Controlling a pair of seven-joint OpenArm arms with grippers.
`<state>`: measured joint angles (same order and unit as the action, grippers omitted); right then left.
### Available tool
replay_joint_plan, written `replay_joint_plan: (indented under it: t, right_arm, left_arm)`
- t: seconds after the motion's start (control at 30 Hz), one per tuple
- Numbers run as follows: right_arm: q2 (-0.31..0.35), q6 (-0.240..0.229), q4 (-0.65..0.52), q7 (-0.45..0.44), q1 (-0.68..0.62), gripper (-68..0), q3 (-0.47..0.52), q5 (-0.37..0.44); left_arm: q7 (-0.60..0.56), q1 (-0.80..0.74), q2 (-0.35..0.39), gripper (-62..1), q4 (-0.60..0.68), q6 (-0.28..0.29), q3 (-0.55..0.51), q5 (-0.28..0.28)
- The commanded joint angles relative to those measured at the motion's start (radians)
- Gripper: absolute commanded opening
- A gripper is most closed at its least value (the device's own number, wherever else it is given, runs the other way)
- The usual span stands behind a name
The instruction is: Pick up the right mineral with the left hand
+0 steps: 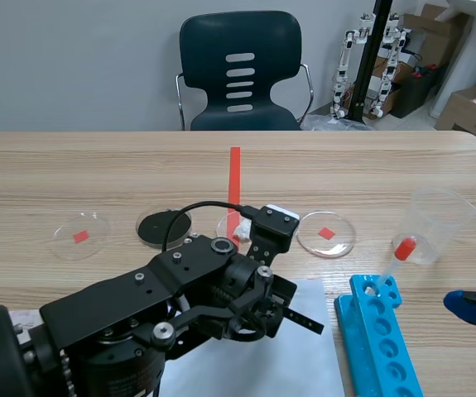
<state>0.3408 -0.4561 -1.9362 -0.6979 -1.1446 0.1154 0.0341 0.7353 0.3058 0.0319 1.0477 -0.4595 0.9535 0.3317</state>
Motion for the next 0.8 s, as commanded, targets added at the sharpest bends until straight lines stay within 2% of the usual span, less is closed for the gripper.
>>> replay_joint_plan:
  t: [0.0, 0.1, 0.27, 0.43, 0.63, 0.77]
  right_arm:
    - [0.000, -0.001, -0.008, -0.015, 0.001, 0.4, 0.001, 0.015]
    - [0.000, -0.001, -0.008, -0.015, 0.001, 0.4, 0.001, 0.015]
    - [0.000, -0.001, -0.008, -0.016, 0.001, 0.4, 0.001, 0.015]
    - [0.000, -0.001, -0.008, -0.015, 0.001, 0.4, 0.001, 0.015]
    - [0.000, -0.001, -0.008, -0.015, 0.001, 0.4, 0.001, 0.015]
    - [0.000, -0.001, -0.008, -0.015, 0.001, 0.4, 0.001, 0.015]
  left_arm:
    - [-0.007, -0.021, 0.012, -47.5, 0.079, 0.002, -0.025, -0.017]
    - [-0.032, -0.062, 0.050, -47.5, 0.175, 0.002, -0.058, -0.039]
    - [-0.075, -0.135, 0.135, -47.5, 0.332, 0.003, -0.125, -0.038]
    - [-0.166, -0.233, 0.235, -47.5, 0.485, 0.012, -0.224, -0.038]
    - [-0.341, -0.416, 0.340, -47.5, 0.632, 0.103, -0.405, -0.037]
    - [-0.469, -0.555, 0.376, -47.5, 0.692, 0.191, -0.538, -0.037]
